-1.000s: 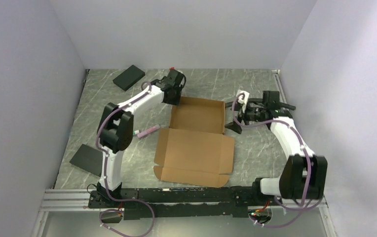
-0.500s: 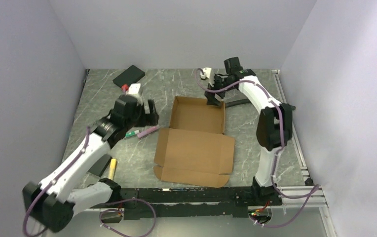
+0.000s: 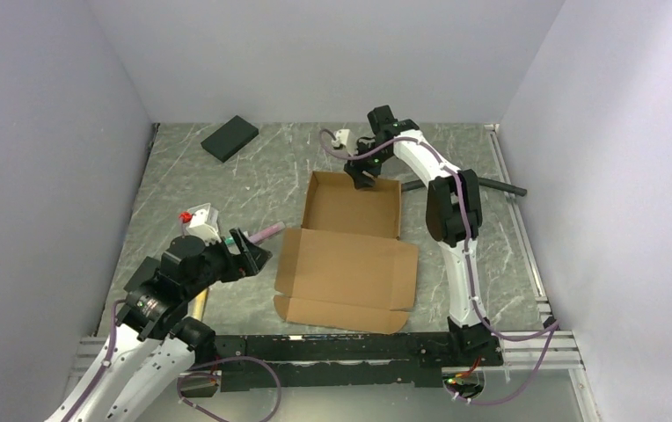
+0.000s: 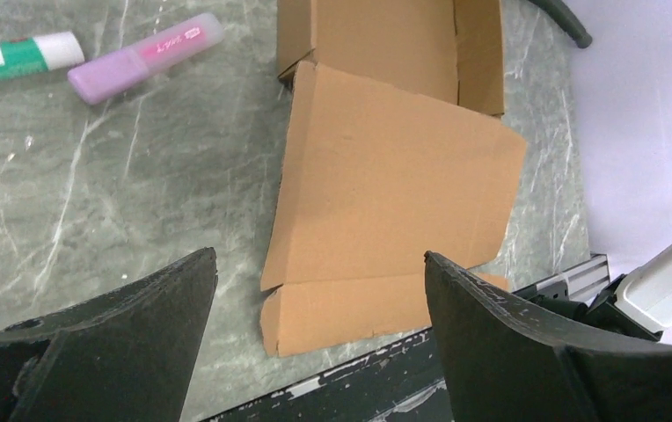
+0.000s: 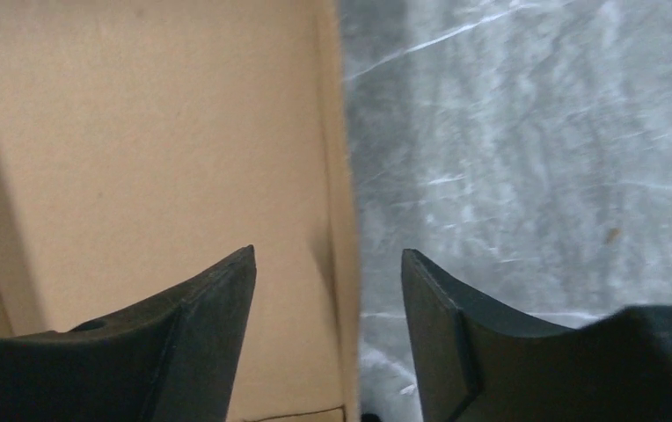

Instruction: Fold the paper box

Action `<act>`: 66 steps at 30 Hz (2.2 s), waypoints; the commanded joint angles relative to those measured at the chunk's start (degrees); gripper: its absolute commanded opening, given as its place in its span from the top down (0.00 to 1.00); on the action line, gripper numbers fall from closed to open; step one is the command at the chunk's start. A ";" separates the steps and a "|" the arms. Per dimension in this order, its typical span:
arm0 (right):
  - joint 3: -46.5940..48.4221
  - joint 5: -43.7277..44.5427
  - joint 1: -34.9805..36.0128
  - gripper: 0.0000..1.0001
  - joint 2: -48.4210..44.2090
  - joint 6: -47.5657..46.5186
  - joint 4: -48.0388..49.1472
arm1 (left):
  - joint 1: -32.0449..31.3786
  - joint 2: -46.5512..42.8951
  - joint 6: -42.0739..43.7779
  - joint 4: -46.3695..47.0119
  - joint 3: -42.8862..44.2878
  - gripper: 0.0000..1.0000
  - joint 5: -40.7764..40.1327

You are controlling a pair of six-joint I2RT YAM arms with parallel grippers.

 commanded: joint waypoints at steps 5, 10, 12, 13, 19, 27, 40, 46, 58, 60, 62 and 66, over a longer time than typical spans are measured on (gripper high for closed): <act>6.05 -0.60 0.77 0.76 2.76 -2.20 -2.91 | -0.05 -0.48 -2.01 -4.14 1.33 0.09 0.50; -0.12 -0.98 0.73 1.00 -1.98 -0.64 0.15 | -0.01 -0.94 -2.62 -2.69 0.96 0.08 1.52; -3.33 -0.14 0.51 1.00 -4.70 1.97 2.50 | 0.02 -1.24 -3.33 -0.78 0.29 0.07 3.01; -4.86 -0.43 0.22 1.00 -6.15 3.28 3.88 | 0.02 -1.35 -3.68 0.28 0.00 0.07 4.26; -16.68 -1.95 -2.88 1.00 -16.30 15.76 13.28 | -0.03 -0.23 -5.83 3.95 -0.94 0.05 8.09; -35.22 1.42 -9.03 1.00 -29.75 34.78 27.26 | -0.04 2.82 -9.10 5.92 -1.43 0.05 8.77; -63.87 15.63 -18.05 1.00 -48.74 61.05 41.63 | -0.01 12.19 -10.89 14.36 -4.56 0.05 9.77; -69.12 14.62 -19.68 1.00 -51.03 62.57 42.99 | 0.04 22.14 -8.45 22.00 -7.50 0.04 6.59; -70.42 10.31 -24.40 1.00 -50.80 63.11 43.37 | 3.08 39.57 -2.35 31.22 -8.97 0.03 4.18; -70.33 10.52 -24.64 1.00 -50.29 62.90 43.30 | 4.65 40.52 -1.97 36.58 -10.19 0.03 7.73; -70.25 10.70 -24.82 1.00 -49.82 62.60 43.24 | 6.38 41.59 -2.03 40.96 -10.98 0.03 10.27; -70.16 10.25 -25.24 1.00 -49.06 62.57 43.22 | 10.28 45.75 -1.79 44.39 -10.22 0.03 14.75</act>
